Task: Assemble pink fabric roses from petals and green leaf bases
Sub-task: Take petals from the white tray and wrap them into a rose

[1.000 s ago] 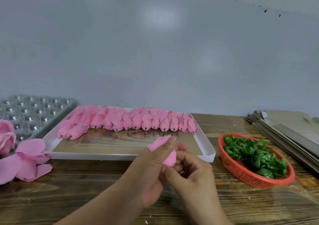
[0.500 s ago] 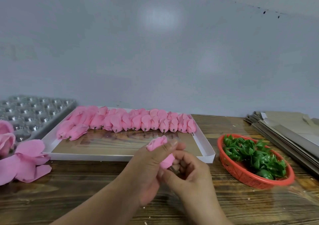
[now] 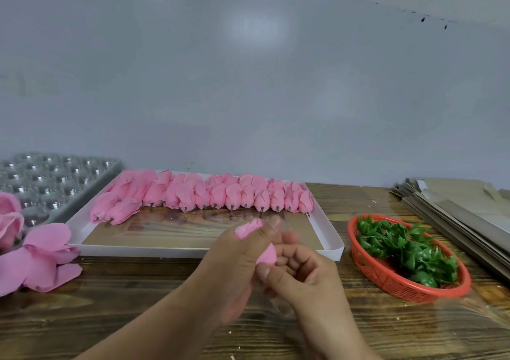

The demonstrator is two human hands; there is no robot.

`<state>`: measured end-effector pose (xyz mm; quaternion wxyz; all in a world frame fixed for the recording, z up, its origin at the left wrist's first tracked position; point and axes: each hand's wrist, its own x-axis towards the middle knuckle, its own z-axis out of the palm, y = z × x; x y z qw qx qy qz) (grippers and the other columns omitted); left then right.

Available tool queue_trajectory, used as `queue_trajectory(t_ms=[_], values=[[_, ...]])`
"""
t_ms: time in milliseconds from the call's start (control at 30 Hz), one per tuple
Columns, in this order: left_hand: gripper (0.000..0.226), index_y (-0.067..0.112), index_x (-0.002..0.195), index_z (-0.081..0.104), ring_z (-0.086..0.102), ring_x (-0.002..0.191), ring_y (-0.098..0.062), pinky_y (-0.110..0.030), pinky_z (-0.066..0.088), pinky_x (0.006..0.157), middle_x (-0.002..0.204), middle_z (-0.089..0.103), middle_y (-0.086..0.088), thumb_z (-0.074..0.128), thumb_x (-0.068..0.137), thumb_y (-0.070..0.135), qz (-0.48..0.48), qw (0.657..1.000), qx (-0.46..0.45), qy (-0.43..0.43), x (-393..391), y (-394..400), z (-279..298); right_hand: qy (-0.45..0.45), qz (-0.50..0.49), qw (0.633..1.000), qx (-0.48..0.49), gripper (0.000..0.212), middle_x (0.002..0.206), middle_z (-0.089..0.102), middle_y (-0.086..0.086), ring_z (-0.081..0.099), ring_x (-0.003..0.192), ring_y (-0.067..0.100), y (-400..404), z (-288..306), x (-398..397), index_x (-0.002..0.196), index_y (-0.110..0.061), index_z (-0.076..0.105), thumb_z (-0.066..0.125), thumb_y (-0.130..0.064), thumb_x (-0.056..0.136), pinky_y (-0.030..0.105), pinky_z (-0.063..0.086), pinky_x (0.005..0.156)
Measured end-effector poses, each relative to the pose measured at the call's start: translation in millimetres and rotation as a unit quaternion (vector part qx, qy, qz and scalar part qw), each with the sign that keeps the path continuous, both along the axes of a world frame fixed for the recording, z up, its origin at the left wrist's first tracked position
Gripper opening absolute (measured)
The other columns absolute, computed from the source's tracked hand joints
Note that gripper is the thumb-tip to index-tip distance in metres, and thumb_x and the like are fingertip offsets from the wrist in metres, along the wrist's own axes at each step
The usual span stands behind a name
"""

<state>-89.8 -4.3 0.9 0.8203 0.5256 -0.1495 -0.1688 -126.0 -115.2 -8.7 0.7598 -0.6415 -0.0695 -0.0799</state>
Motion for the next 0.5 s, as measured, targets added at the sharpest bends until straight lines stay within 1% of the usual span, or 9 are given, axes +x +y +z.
queue_trajectory(t_ms=[33,67,133,200,267,300,367,400,500], values=[[0.040,0.013,0.080,0.076,0.066,0.075,-0.032,-0.049,0.052,0.078,0.083,0.071,-0.020,0.071,0.066,0.050,0.011,1.000,0.002,0.001,1.0,-0.3,-0.1,-0.017,-0.017,1.000,-0.008,0.017,0.064,0.065,0.012,0.056,0.059,0.021,0.5,-0.5,0.3,0.069,-0.010,0.072,0.077,-0.009,0.052,0.023,0.050,0.053],[0.041,0.013,0.080,0.077,0.067,0.075,-0.030,-0.046,0.053,0.078,0.084,0.072,-0.020,0.070,0.066,0.051,0.017,1.000,0.003,0.001,1.5,-0.4,-0.1,-0.027,-0.025,0.999,-0.012,0.020,0.066,0.066,0.013,0.057,0.062,0.022,1.2,-1.0,0.2,0.070,-0.011,0.072,0.077,-0.008,0.051,0.025,0.051,0.056],[0.039,0.016,0.076,0.077,0.069,0.072,-0.028,-0.039,0.058,0.072,0.084,0.072,-0.020,0.068,0.066,0.053,0.025,1.000,0.006,-0.001,0.8,-1.1,0.7,-0.033,-0.028,0.999,-0.021,0.023,0.067,0.067,0.014,0.056,0.064,0.022,2.7,-1.2,-0.4,0.072,-0.014,0.073,0.078,-0.007,0.050,0.025,0.051,0.060],[0.037,0.016,0.075,0.077,0.068,0.072,-0.030,-0.041,0.058,0.074,0.084,0.072,-0.021,0.066,0.070,0.052,0.035,0.999,0.010,0.001,0.2,-2.4,1.1,-0.038,-0.029,0.998,-0.034,0.026,0.068,0.067,0.016,0.056,0.065,0.022,4.0,-0.5,-1.5,0.075,-0.015,0.073,0.078,-0.006,0.052,0.026,0.050,0.061],[0.042,0.011,0.081,0.076,0.067,0.071,-0.030,-0.040,0.057,0.073,0.082,0.071,-0.021,0.066,0.073,0.051,0.042,0.999,0.012,0.003,-1.1,-3.6,2.5,-0.054,-0.040,0.997,-0.048,0.028,0.073,0.068,0.019,0.059,0.067,0.023,5.4,0.3,-3.7,0.079,-0.013,0.072,0.080,-0.001,0.054,0.031,0.051,0.065],[0.044,0.008,0.082,0.075,0.067,0.072,-0.030,-0.040,0.057,0.072,0.082,0.072,-0.020,0.069,0.074,0.051,0.042,0.999,0.009,0.006,-1.5,-4.4,3.3,-0.062,-0.053,0.995,-0.056,0.028,0.075,0.069,0.018,0.060,0.066,0.021,5.9,0.8,-4.8,0.079,-0.013,0.072,0.081,0.000,0.055,0.031,0.052,0.065],[0.050,0.002,0.087,0.071,0.067,0.074,-0.031,-0.040,0.057,0.073,0.087,0.072,-0.018,0.075,0.072,0.050,0.040,0.999,-0.009,0.025,-2.0,-5.6,3.0,-0.075,-0.080,0.991,-0.070,0.030,0.075,0.070,0.011,0.059,0.062,0.015,6.2,2.0,-6.7,0.078,-0.014,0.072,0.082,0.006,0.058,0.026,0.053,0.062],[0.050,0.003,0.087,0.069,0.067,0.075,-0.030,-0.040,0.057,0.073,0.090,0.073,-0.016,0.074,0.070,0.049,0.036,0.999,-0.021,0.032,-2.1,-5.6,2.6,-0.079,-0.086,0.991,-0.072,0.031,0.072,0.070,0.009,0.058,0.060,0.013,6.5,2.6,-7.0,0.078,-0.016,0.073,0.081,0.008,0.060,0.025,0.052,0.059],[0.040,0.018,0.071,0.073,0.068,0.083,-0.027,-0.043,0.055,0.082,0.101,0.072,-0.014,0.080,0.058,0.056,-0.021,0.998,-0.063,0.016,-2.8,-4.2,2.1,-0.069,-0.081,0.994,-0.034,0.025,0.064,0.066,0.011,0.056,0.059,0.016,4.9,5.1,-5.7,0.077,-0.018,0.074,0.077,-0.004,0.056,0.026,0.050,0.057]])
